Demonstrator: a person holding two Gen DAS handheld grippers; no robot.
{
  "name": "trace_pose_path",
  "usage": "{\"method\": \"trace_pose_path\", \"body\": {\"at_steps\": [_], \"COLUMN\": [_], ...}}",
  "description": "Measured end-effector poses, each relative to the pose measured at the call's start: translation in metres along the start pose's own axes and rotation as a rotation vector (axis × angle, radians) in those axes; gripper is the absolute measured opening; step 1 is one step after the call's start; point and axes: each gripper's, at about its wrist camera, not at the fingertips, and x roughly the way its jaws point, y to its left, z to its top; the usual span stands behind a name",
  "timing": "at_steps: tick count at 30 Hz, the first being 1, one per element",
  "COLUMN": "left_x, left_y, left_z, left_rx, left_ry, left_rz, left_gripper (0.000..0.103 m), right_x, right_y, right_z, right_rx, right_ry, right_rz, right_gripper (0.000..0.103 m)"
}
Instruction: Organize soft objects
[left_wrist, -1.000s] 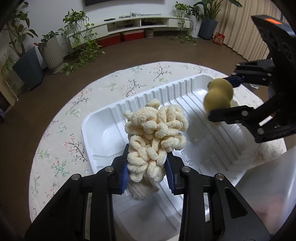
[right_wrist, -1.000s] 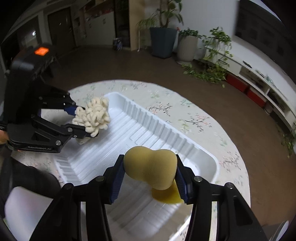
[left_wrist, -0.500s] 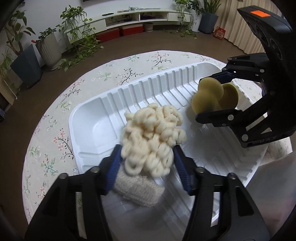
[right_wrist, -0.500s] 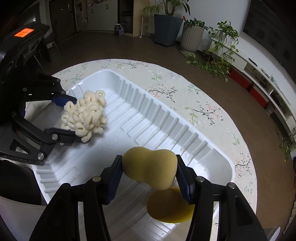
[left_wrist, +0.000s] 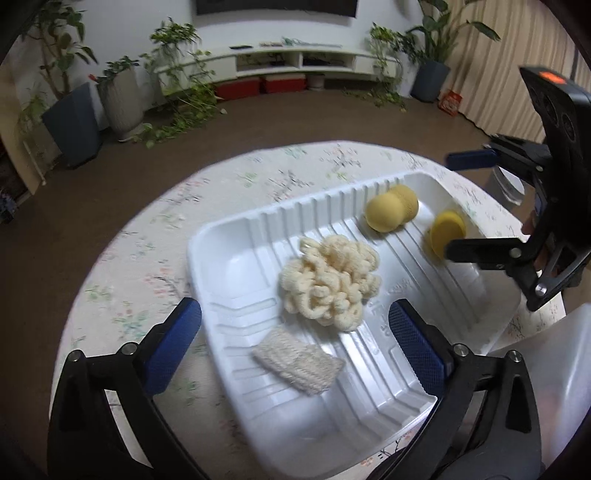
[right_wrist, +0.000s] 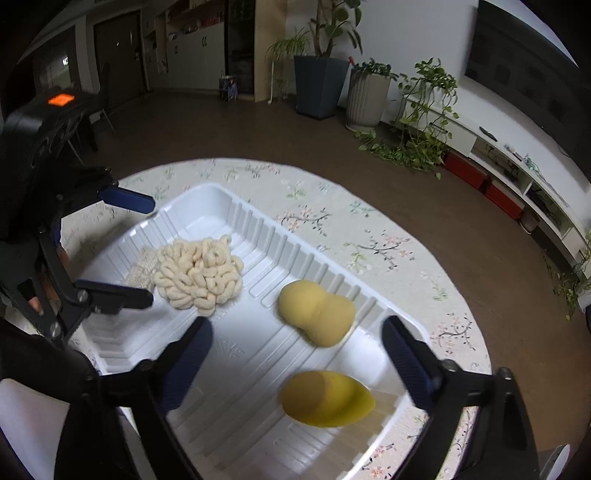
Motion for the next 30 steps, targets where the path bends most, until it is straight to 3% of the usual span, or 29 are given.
{"method": "trace_pose_path", "body": {"at_steps": [10, 19, 24, 30], "left_x": [-0.068, -0.147, -0.183, -0.215], "left_y": [0.019, 0.002, -0.021, -0.059], "left_z": [-0.024, -0.091, -0.139, -0.198], "left_rx": [-0.096, -0.151, -0.169, -0.164], "left_ry": [-0.157, -0.24, -0.272, -0.323], "left_rz": [0.052, 0.08, 0.071, 0.03], "left_gripper": [0.103, 0.103, 0.103, 0.103], "right_x": [-0.062, -0.143, -0.179, -0.204], "right_y": [-0.038, -0.057, -0.038, 0.019], "right_z": [-0.016, -0.094, -0.149, -0.204], "right_rx": [0.147, 0.321, 0.41, 0.455], "right_ry": [-0.081, -0.137, -0.154, -0.155], "right_rz": [-0.084, -0.128, -0.105, -0.044], "right_gripper": [0.103, 0.103, 0.103, 0.103]}}
